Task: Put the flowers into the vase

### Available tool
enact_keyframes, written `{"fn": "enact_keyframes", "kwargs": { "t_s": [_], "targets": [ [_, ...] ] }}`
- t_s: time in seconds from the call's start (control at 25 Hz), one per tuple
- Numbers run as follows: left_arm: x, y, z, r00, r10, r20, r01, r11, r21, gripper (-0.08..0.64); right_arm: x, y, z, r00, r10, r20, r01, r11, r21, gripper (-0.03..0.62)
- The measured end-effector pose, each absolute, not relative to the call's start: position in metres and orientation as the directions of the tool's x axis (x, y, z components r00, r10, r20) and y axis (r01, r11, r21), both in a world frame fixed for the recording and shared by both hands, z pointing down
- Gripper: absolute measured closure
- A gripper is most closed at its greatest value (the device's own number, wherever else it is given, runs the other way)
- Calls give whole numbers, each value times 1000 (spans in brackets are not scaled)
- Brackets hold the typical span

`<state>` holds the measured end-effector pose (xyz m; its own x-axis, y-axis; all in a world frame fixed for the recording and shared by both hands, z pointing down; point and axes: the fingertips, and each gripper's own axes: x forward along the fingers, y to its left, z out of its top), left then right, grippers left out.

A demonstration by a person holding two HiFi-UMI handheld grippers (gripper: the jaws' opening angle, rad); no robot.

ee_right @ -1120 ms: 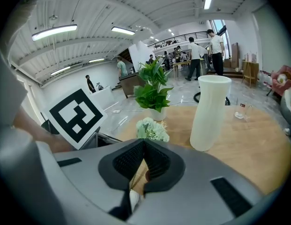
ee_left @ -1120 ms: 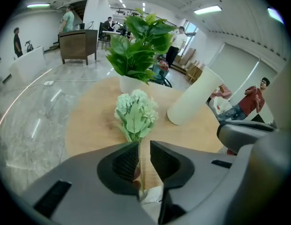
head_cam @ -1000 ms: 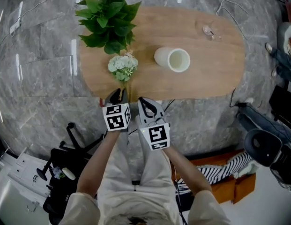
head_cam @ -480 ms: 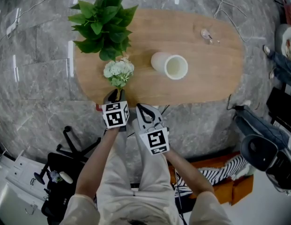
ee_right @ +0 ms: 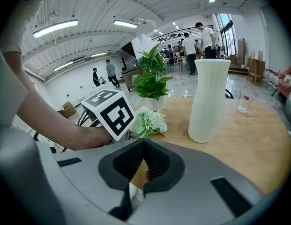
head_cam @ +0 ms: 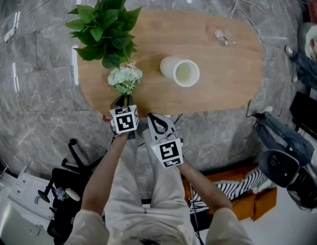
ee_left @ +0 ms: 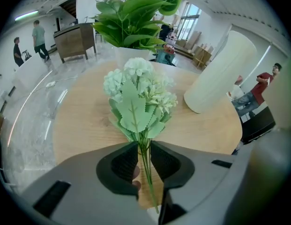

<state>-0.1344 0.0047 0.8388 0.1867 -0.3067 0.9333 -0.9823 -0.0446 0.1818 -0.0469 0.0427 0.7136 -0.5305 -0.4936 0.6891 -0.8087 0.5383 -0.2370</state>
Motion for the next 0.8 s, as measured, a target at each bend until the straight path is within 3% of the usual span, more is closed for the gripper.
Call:
{"fn": "enact_keyframes", "kwargs": {
  "t_s": [0.48,0.8],
  "targets": [
    [-131,2,851,227,-274,935,-974,-46,223,511,-45,37,712,-532,-505,680,-813,529,-244,588],
    [-120,-6,822,279,-369,886,-960,-109,257,537,-41,37,705,-524,-511,681,-817,528,-232,588]
  ]
}}
